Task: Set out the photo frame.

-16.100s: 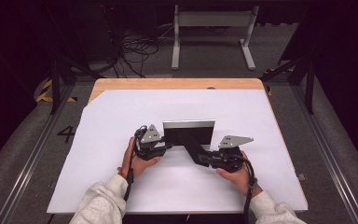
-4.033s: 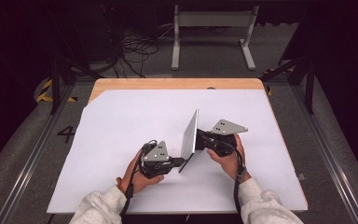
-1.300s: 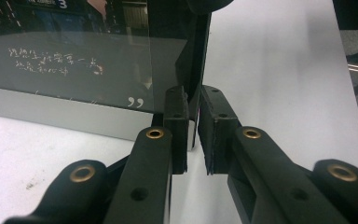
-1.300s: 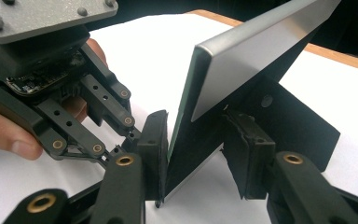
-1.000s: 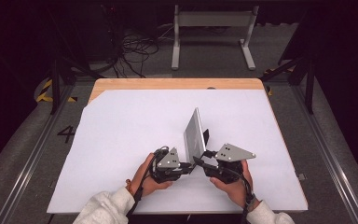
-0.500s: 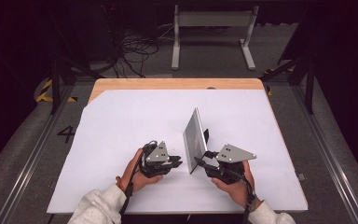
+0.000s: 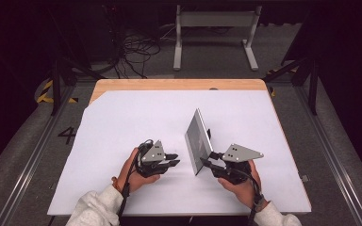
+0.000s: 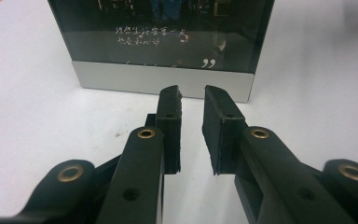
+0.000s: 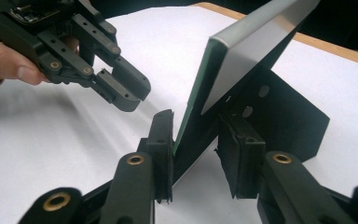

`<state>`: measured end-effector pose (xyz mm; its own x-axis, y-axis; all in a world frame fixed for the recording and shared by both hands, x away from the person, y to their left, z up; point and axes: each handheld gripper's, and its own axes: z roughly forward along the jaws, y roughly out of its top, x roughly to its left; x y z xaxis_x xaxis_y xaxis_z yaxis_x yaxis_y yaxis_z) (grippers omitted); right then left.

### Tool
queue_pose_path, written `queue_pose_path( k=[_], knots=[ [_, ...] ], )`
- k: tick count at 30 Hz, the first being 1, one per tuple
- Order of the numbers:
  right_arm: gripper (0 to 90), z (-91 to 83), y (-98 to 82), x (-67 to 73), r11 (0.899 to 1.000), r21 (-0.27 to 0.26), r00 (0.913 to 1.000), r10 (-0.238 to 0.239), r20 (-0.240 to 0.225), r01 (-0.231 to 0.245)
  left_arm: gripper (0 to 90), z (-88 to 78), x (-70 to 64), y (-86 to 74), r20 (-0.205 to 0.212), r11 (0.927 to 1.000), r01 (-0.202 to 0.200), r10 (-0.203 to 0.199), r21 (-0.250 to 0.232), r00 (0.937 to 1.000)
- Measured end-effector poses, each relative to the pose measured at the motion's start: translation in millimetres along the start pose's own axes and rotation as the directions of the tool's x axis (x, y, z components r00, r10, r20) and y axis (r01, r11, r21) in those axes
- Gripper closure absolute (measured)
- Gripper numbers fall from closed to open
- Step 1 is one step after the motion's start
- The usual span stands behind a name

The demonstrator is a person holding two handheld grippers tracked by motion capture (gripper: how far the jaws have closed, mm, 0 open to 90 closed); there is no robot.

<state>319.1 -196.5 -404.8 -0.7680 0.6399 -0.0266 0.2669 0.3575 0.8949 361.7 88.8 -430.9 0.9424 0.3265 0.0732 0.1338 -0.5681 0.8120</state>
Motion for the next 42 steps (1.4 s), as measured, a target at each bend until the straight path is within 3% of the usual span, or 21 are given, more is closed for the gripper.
queue_pose_path(
  k=[10, 15, 20, 26, 42],
  knots=[
    [72.6, -4.8, -3.8, -13.7, 0.999, -0.011, 0.9995, 0.031, 0.002, -0.031, 76.2, -0.6, 1.7, -0.3, -0.007, 1.0000, 0.006, -0.007, -0.003, 1.0000],
    [72.0, -4.5, -4.1, -13.5, 1.000, -0.013, 0.9996, 0.023, 0.014, -0.023, 77.0, -2.0, 3.0, -0.6, -0.011, 1.0000, 0.010, -0.010, -0.002, 0.9999],
    [61.3, 2.4, -5.8, -13.1, 1.000, 0.003, 0.9988, 0.029, 0.039, -0.029, 76.2, -2.7, 4.1, -1.5, -0.011, 0.9998, 0.020, -0.020, -0.005, 0.9997],
    [57.4, 16.3, -10.1, -13.8, 0.998, 0.021, 0.9977, 0.061, 0.029, -0.062, 75.5, -2.1, 5.1, -2.7, -0.015, 0.9998, 0.021, -0.020, 0.005, 0.9997],
    [68.6, 23.3, -11.4, -17.2, 0.997, 0.025, 0.9972, 0.074, 0.005, -0.074, 70.3, -2.1, 10.4, -5.4, -0.041, 0.9991, 0.039, -0.038, 0.014, 0.9984]
  ],
)
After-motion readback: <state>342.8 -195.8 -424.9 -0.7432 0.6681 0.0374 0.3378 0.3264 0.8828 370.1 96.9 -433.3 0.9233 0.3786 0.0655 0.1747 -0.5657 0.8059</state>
